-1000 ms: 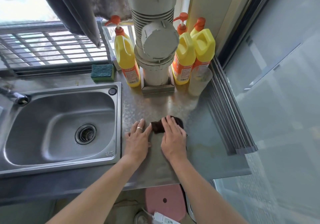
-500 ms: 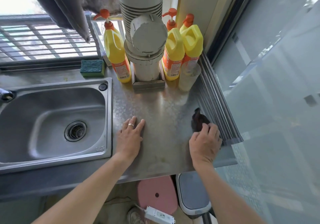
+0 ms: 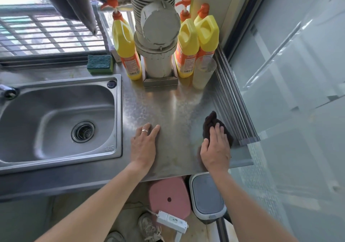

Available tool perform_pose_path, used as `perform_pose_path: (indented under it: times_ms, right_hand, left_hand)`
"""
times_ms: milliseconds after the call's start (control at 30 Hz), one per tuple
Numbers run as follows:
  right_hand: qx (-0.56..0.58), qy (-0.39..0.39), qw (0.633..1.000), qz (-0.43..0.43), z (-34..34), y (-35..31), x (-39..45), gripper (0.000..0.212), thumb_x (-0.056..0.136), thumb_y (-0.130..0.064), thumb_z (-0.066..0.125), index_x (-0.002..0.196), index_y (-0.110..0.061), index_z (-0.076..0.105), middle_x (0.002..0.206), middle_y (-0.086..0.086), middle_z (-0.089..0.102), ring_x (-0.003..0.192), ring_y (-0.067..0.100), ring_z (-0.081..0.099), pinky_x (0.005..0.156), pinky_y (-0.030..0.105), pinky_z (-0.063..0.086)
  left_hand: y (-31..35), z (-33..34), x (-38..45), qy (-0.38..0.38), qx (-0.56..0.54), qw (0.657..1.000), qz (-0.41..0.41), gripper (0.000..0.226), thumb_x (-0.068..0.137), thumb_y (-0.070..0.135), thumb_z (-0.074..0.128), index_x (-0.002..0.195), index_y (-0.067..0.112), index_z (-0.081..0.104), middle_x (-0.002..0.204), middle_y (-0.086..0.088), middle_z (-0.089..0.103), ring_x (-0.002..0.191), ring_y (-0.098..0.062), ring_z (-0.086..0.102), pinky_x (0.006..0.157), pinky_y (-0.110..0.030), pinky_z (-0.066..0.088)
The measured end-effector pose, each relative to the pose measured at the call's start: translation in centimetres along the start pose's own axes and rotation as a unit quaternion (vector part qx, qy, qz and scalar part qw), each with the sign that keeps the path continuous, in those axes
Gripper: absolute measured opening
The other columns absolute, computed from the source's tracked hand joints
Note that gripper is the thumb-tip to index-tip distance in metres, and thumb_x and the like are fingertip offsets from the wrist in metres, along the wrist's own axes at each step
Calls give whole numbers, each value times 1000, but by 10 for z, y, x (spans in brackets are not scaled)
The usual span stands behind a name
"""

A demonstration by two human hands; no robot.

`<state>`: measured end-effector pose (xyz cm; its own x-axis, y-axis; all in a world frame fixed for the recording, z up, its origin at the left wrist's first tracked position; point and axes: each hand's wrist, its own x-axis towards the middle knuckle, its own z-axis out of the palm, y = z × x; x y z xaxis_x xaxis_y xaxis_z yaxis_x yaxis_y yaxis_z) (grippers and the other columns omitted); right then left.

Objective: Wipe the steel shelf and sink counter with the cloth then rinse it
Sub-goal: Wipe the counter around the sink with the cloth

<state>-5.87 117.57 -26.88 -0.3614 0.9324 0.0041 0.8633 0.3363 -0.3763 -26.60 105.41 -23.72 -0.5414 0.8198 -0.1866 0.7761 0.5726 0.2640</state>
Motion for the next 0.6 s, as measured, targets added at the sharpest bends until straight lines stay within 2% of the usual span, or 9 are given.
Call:
perform_pose_path:
  times_ms: [100, 267, 400, 533, 600]
  right_hand:
    - [22, -5, 1000, -20, 10, -24, -17, 53, 96, -16, 50, 148, -3, 47, 161, 15, 35, 153, 27, 28, 127, 41, 19]
    - [63, -18, 995, -77, 28, -78, -49, 58, 85, -15, 60, 142, -4, 55, 156, 15, 44, 148, 28, 38, 123, 44, 30]
    - [78, -54, 983, -158, 42, -109, -63, 61, 87, -24, 54, 146, -9, 51, 159, 9, 41, 150, 22, 35, 123, 40, 30]
    - [95, -89, 964, -232, 44, -104, -55, 56, 89, -17, 59, 144, -11, 55, 155, 6, 48, 146, 21, 41, 121, 42, 34]
    - [89, -90, 958, -259, 37, -86, -42, 52, 87, -12, 60, 139, -9, 59, 152, 8, 51, 143, 24, 46, 118, 46, 38]
  left_hand:
    - [-1, 1, -6, 3, -15, 1000, 7, 65, 91, 0, 45, 148, 30, 41, 151, -1, 36, 140, -25, 29, 104, -41, 39]
    - [-7, -5, -8, 3, -42, 999, 31, 59, 89, 1, 44, 143, 25, 49, 147, -1, 43, 137, -24, 35, 107, -41, 40]
    - [-8, -9, -9, 37, -63, 997, 32, 42, 90, 6, 46, 128, 17, 58, 132, -2, 56, 124, -24, 48, 98, -38, 44]
    - [-14, -11, -13, 61, -80, 995, 6, 41, 82, -3, 44, 118, 12, 56, 111, -6, 59, 108, -25, 52, 91, -36, 46]
    - [-19, -13, -14, 54, -60, 997, 13, 47, 78, -8, 44, 118, 12, 55, 111, -6, 58, 108, -26, 50, 93, -36, 43]
